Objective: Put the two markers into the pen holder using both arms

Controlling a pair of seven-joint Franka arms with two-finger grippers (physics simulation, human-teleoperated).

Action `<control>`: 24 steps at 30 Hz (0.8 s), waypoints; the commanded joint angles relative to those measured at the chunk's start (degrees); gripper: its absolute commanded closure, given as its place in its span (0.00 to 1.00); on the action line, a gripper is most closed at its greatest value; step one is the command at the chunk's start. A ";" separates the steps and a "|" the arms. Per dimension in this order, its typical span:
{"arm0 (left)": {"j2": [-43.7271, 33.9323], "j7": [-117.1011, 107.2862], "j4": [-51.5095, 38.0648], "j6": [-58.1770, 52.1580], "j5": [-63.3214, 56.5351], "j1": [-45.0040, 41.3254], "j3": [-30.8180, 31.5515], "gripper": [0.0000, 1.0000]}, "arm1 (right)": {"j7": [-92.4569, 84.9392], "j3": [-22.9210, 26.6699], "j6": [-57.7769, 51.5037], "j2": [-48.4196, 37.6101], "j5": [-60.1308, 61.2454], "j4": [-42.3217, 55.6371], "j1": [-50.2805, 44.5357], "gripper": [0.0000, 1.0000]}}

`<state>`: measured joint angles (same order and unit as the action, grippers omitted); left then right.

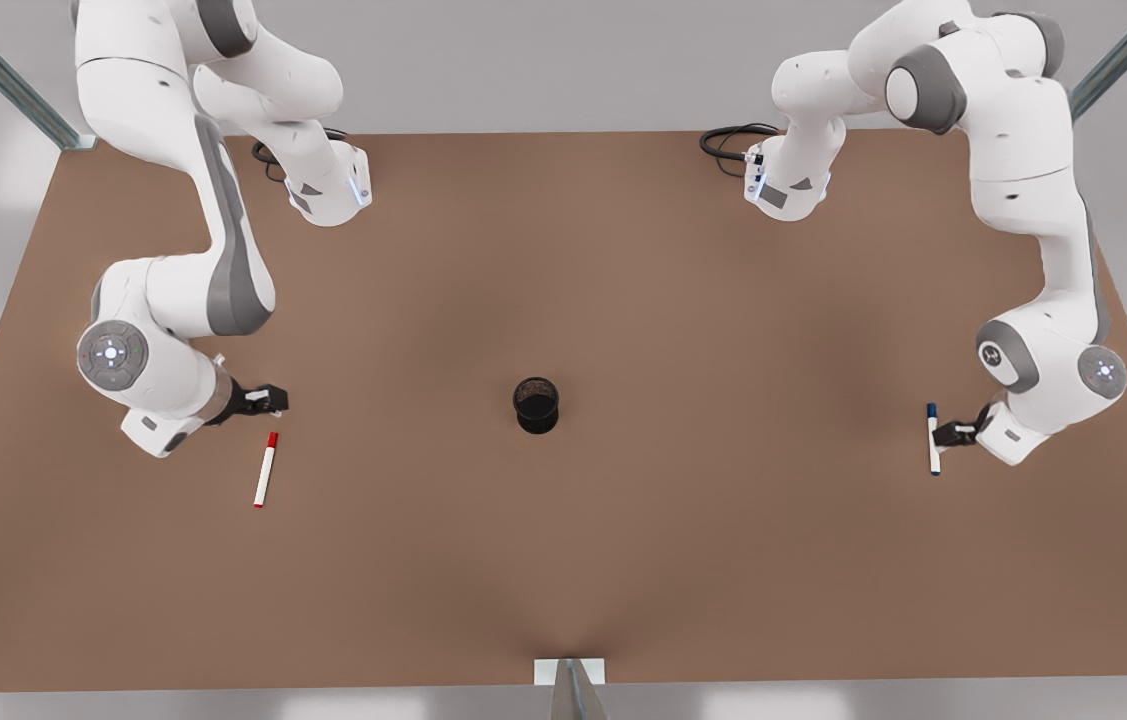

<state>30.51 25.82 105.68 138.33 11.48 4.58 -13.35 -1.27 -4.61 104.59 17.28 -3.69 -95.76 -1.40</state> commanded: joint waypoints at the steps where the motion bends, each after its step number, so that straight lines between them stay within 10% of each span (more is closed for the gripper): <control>1: 1.31 27.44 0.14 8.89 3.37 -0.01 -0.01 0.00 | 0.30 -0.04 12.39 2.48 0.09 -2.24 0.43 0.00; 12: 7.02 27.44 1.02 9.94 6.36 0.70 0.52 0.04 | -0.23 -0.04 22.76 21.39 0.00 5.50 4.65 0.00; 15: 7.81 27.44 0.76 9.94 6.28 0.70 0.52 0.27 | -0.93 -0.04 24.26 22.79 0.00 5.58 6.05 0.00; 24: 8.60 27.44 0.14 9.94 6.28 0.70 0.60 0.51 | -4.62 -0.13 27.25 26.22 -0.09 5.06 9.04 0.08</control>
<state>39.16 46.21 105.89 148.03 17.77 5.27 -12.74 -2.45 -4.78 129.48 43.35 -3.85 -90.75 7.52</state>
